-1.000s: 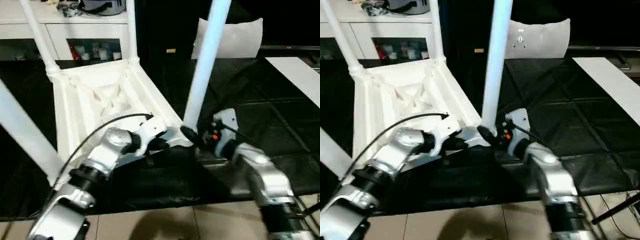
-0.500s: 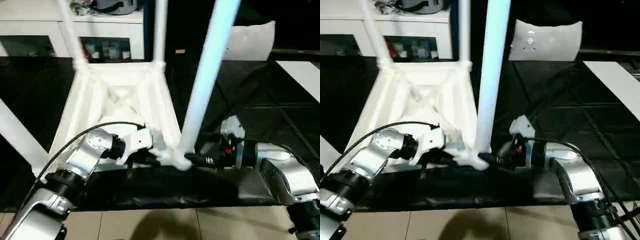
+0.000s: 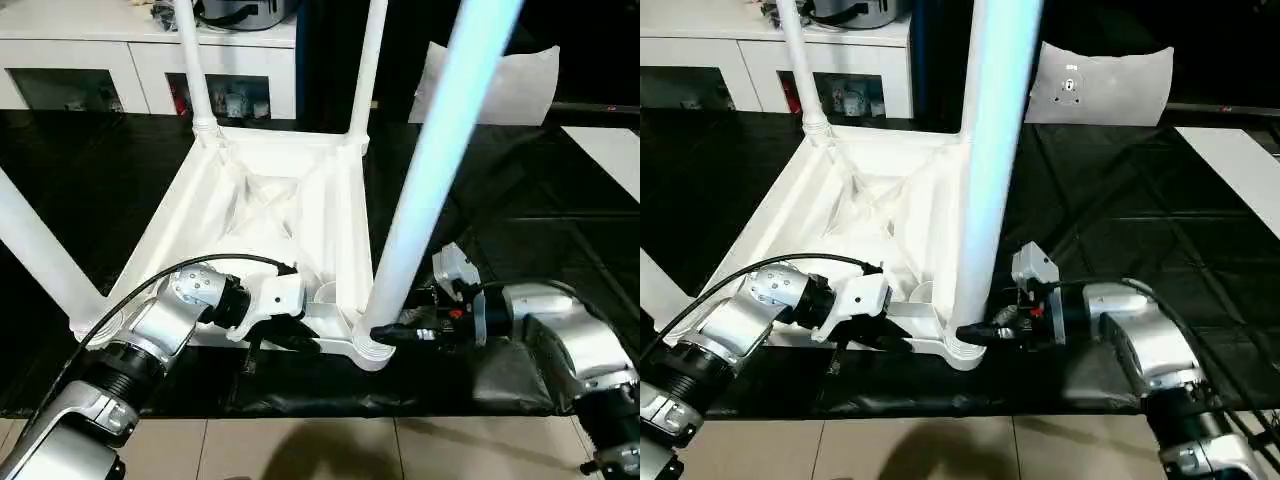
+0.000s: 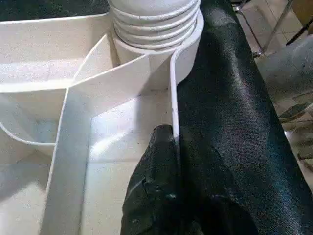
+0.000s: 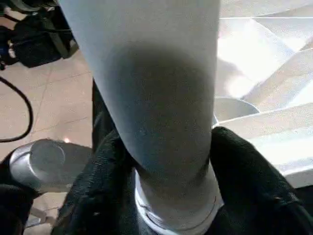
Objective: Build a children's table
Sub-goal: Rotate leg to tighten
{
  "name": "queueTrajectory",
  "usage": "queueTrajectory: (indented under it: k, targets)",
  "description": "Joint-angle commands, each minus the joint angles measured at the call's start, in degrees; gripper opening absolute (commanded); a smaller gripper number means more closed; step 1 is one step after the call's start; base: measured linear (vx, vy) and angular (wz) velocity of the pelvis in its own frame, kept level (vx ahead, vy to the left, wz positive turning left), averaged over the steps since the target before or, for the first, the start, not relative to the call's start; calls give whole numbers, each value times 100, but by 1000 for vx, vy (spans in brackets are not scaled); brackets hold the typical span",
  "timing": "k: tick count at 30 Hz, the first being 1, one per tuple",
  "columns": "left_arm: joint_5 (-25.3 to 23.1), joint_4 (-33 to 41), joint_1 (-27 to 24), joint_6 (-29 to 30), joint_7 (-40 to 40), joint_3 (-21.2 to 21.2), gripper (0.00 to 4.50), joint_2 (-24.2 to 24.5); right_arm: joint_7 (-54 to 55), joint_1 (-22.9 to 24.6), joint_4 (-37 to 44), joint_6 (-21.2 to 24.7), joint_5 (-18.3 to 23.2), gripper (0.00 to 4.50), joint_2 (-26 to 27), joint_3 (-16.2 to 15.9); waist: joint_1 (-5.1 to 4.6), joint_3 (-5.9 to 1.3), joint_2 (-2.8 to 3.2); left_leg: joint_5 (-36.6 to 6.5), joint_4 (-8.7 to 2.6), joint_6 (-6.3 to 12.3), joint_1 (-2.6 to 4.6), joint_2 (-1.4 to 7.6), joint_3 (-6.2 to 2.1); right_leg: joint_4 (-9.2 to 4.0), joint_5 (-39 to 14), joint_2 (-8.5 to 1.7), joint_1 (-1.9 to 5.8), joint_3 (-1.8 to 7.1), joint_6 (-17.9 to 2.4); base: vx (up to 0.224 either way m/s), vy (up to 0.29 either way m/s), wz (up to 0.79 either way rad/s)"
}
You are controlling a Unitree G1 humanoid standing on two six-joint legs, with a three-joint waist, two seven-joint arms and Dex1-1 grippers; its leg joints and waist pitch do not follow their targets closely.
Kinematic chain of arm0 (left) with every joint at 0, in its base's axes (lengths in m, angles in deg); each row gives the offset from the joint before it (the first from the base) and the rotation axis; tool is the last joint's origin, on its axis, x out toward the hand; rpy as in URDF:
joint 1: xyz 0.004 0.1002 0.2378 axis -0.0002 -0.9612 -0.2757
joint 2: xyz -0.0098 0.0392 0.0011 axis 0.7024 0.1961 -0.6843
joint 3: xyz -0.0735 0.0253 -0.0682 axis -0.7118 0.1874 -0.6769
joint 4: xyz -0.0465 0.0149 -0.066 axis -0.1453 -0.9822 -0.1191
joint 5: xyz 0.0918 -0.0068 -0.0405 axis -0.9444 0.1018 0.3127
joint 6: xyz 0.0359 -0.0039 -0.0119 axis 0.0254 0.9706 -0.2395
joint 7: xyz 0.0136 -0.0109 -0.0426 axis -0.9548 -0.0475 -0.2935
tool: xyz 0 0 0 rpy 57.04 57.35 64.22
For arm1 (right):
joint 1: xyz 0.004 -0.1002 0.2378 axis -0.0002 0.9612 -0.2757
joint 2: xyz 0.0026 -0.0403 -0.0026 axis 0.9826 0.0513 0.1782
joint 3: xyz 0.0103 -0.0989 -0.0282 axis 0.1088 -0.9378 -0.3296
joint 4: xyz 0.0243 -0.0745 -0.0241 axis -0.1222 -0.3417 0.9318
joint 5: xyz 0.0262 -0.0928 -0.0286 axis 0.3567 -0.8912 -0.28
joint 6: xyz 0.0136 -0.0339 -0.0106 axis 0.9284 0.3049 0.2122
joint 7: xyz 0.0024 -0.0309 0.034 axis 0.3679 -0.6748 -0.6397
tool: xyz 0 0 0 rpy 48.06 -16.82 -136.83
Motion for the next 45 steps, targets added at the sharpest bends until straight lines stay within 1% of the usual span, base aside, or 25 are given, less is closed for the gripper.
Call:
queueTrajectory:
  k: [1,5,6,7,8,11,12,13,15,16,17,18,19,20,21,22,23,25,28,30,35,40,42,44,45]
  targets:
    - [-82,85,86,-126,299,233,0,-10,-94,-41,-8,20,64,231,-62,-20,-28,-406,-41,-508,-364,472,-49,187,33,-446,-2027,-451,358,309,-688,0,0,0]
    - [-79,28,102,-161,306,223,0,-19,-162,-44,-37,16,89,205,-52,-19,-28,-409,-44,-516,-362,461,-50,185,35,-448,-2008,-449,361,308,-700,0,0,0]
    - [-66,13,105,-147,300,209,0,-32,-182,-29,-16,51,110,205,-43,-13,-24,-409,-23,-513,-361,457,-51,183,34,-444,-1991,-450,361,311,-708,0,0,0]
    - [-56,4,108,-127,292,198,0,-41,-181,-14,11,89,136,200,-31,-5,-29,-409,-37,-525,-361,455,-50,183,36,-449,-1990,-444,361,308,-706,0,0,0]
    - [-23,-17,128,-4,217,140,0,-86,-110,53,150,297,267,198,33,36,-32,-410,-16,-519,-364,453,-46,181,37,-451,-1961,-438,367,308,-724,0,0,0]
    - [1,-38,180,283,19,42,0,-176,130,172,434,685,470,196,170,98,-12,-411,-19,-521,-363,443,-44,187,34,-452,-1972,-449,366,307,-726,0,0,0]
    - [14,-64,230,457,-138,-19,0,-261,331,230,580,851,509,196,262,110,-19,-398,28,-581,-372,395,-33,186,35,-487,-2059,-435,357,307,-685,0,0,0]
    - [72,-123,335,784,-477,-165,0,-470,859,326,765,973,389,196,496,102,-32,-395,17,-608,-373,377,-34,180,36,-479,-2080,-429,354,302,-685,0,0,0]
    - [98,-161,419,1009,-734,-254,0,-636,1330,368,815,1018,179,196,689,73,-41,-372,15,-792,-374,284,-4,143,34,-546,-2532,-436,337,276,-548,0,0,0]
    - [89,-172,455,1092,-860,-282,0,-708,1563,374,814,1064,92,196,798,72,-72,-354,13,-904,-367,226,-20,105,33,-602,-2895,-430,342,241,-390,0,0,0]
    - [81,-220,531,1252,-1150,-358,0,-870,2056,359,770,1194,-32,196,1054,126,-98,-348,3,-971,-355,178,0,84,34,-645,-3183,-427,323,220,-247,0,0,0]
    - [94,-338,668,1477,-1604,-488,0,-1160,2956,271,600,1372,-288,196,1507,264,-158,-335,9,-1022,-352,124,-9,63,23,-691,-3387,-415,313,187,-125,0,0,0]
    - [94,-338,668,1477,-1604,-488,0,-1160,2956,271,600,1372,-288,196,1507,264,-197,-337,17,-1084,-339,90,-6,52,18,-707,-3471,-406,296,155,-77,0,0,0]
    - [93,-417,747,1569,-1847,-553,0,-1309,3424,215,507,1416,-440,196,1740,333,-279,-365,-11,-1139,-338,73,-63,41,-21,-708,-3508,-423,364,109,29,0,0,0]
    - [82,-504,823,1644,-2091,-614,0,-1439,3819,166,439,1467,-553,195,1939,394,-307,-365,47,-1119,-342,74,-71,37,-28,-706,-3444,-413,363,104,34,0,0,0]
    - [75,-548,862,1680,-2215,-645,0,-1503,4013,142,407,1493,-606,195,2038,425,-395,-375,50,-1176,-346,110,-60,55,-42,-744,-3327,-416,354,76,-4,0,0,0]
    - [66,-703,986,1754,-2616,-756,0,-1707,4581,35,298,1585,-693,195,2352,567,-433,-402,97,-1140,-363,160,-68,81,-62,-732,-3041,-434,390,70,-104,0,0,0]
    - [42,-784,1066,1837,-2890,-847,0,-1865,4986,-43,269,1604,-771,195,2554,620,-471,-425,87,-993,-359,212,-63,88,-48,-681,-2577,-431,375,94,-319,0,0,0]
    - [-39,-774,1108,1969,-3130,-908,0,-2029,5407,-130,238,1429,-1022,195,2744,578,-470,-434,81,-802,-360,342,-63,113,-21,-616,-2140,-439,369,157,-582,0,0,0]
    - [-136,-822,1107,1928,-3185,-883,0,-2019,5412,-106,273,1238,-1114,249,2791,585,-445,-447,77,-620,-354,428,-80,118,-6,-575,-1844,-449,388,186,-696,0,0,0]
    - [-271,-875,1052,1784,-3153,-750,0,-1846,5294,22,516,1082,-1013,289,2757,643,-408,-461,84,-312,-352,545,-120,144,-9,-476,-1202,-455,422,218,-911,0,0,0]
    - [-284,-758,892,1631,-2846,-670,0,-1582,4791,253,803,824,-857,341,2405,641,-353,-434,87,-520,-372,520,-90,164,5,-514,-1550,-462,413,219,-826,0,0,0]
    - [-264,-606,731,1408,-2378,-592,0,-1358,4136,434,956,537,-803,354,1967,589,-322,-426,80,-598,-377,486,-79,170,1,-543,-1697,-466,422,212,-753,0,0,0]
    - [-193,-448,557,1013,-1781,-456,0,-1104,3455,566,1086,345,-743,379,1473,509,-310,-424,84,-643,-377,543,-93,178,8,-531,-1695,-468,413,231,-712,0,0,0]
    - [-190,-443,552,1005,-1765,-453,0,-1098,3438,569,1089,340,-741,386,1461,507,-298,-423,86,-665,-380,548,-85,174,1,-540,-1729,-466,414,221,-697,0,0,0]
